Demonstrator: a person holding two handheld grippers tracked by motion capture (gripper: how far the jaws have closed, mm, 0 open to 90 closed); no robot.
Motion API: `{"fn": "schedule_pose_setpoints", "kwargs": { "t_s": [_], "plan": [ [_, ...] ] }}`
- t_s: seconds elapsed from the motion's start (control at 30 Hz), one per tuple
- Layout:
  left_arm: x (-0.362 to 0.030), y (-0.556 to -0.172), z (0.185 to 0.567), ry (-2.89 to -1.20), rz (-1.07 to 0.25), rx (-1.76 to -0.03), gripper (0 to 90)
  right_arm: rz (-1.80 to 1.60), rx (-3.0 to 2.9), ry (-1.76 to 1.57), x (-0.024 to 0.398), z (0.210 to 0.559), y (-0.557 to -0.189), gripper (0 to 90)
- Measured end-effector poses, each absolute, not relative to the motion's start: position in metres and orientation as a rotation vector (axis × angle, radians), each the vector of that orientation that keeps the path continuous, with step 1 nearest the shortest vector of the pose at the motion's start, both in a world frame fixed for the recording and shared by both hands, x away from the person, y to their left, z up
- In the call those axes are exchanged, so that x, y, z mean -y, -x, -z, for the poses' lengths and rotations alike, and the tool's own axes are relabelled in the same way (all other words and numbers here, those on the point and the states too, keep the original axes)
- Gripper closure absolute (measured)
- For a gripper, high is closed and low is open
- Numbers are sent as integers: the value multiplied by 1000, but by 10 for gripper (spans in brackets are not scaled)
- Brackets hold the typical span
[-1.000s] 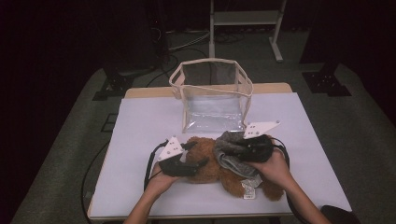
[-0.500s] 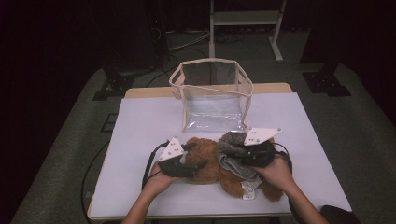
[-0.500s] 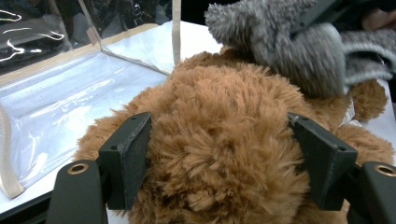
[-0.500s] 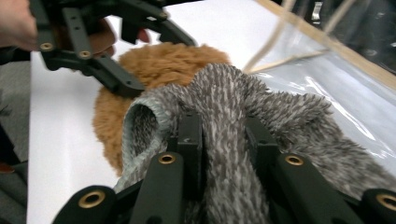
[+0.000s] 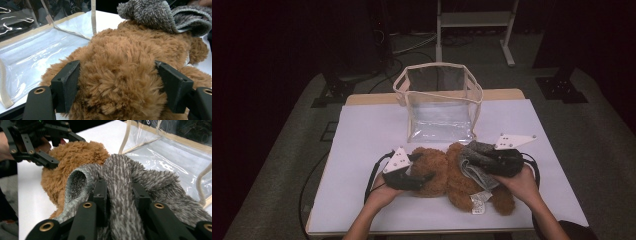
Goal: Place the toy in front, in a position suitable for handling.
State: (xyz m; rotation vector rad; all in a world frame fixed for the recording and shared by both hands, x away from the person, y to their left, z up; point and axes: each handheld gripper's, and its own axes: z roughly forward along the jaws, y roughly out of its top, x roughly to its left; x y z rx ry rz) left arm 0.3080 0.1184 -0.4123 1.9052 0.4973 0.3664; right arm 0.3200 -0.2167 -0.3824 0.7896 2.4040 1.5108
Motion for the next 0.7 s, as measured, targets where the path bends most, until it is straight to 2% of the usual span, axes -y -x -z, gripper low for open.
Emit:
{"fn": "schedule_pose_setpoints", "kwargs": {
  "t_s": [0.43,0.57,0.7],
  "plan": [
    [-119,-308,412,-1914,-373,-497,222,-1498,-2398,-767,216,380,-321,672],
    [-118,-306,410,-1931,-392,-486,216,-1418,-2378,-687,205,374,-312,711],
    [-118,-305,408,-1930,-393,-474,235,-1394,-2385,-757,218,371,-316,736]
  ]
}}
